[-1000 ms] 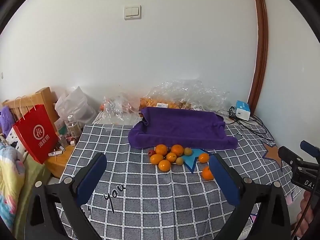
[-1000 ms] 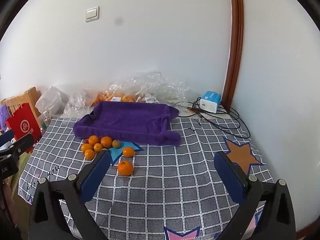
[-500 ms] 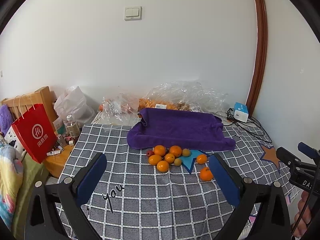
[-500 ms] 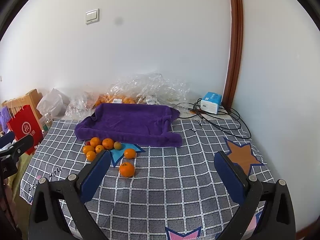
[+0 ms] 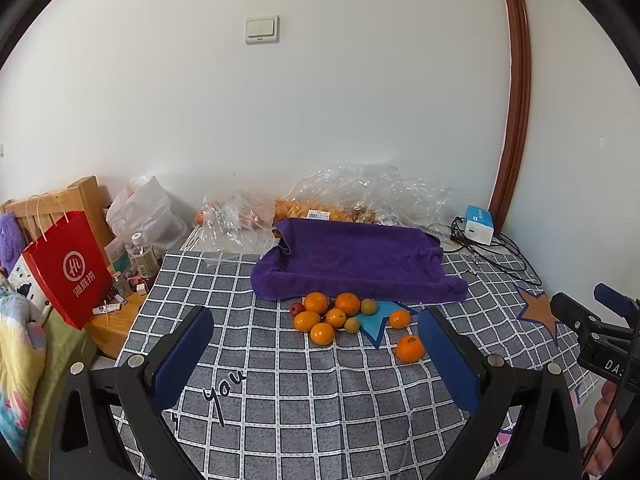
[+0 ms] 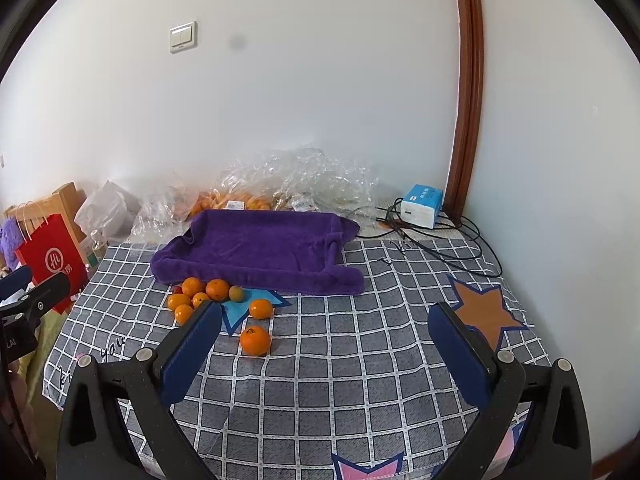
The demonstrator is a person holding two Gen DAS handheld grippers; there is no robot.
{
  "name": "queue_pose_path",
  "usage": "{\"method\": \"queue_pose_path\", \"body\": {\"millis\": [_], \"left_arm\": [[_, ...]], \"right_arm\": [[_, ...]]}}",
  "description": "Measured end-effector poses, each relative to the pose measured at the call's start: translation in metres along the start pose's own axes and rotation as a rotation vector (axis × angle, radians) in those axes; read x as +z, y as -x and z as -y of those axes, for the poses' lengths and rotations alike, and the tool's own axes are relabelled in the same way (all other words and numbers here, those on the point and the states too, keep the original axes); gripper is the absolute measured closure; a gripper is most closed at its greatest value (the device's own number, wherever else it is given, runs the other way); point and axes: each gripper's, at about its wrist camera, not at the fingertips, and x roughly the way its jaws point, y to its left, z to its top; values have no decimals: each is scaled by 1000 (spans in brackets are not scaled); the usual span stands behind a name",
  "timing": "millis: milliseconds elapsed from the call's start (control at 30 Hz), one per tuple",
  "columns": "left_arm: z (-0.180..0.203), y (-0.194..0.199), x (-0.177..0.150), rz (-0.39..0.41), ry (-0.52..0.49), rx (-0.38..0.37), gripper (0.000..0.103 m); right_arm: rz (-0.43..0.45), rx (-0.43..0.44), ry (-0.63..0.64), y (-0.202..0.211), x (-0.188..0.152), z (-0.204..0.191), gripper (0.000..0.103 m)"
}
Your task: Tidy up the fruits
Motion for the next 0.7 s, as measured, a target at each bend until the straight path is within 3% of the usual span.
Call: {"method": "queue_pose_path", "body": {"millis": [700], "left_arm": [[-2, 2, -1, -4, 16, -16, 0]], "right_arm": [[8, 7, 4, 5, -1, -5, 1]]}}
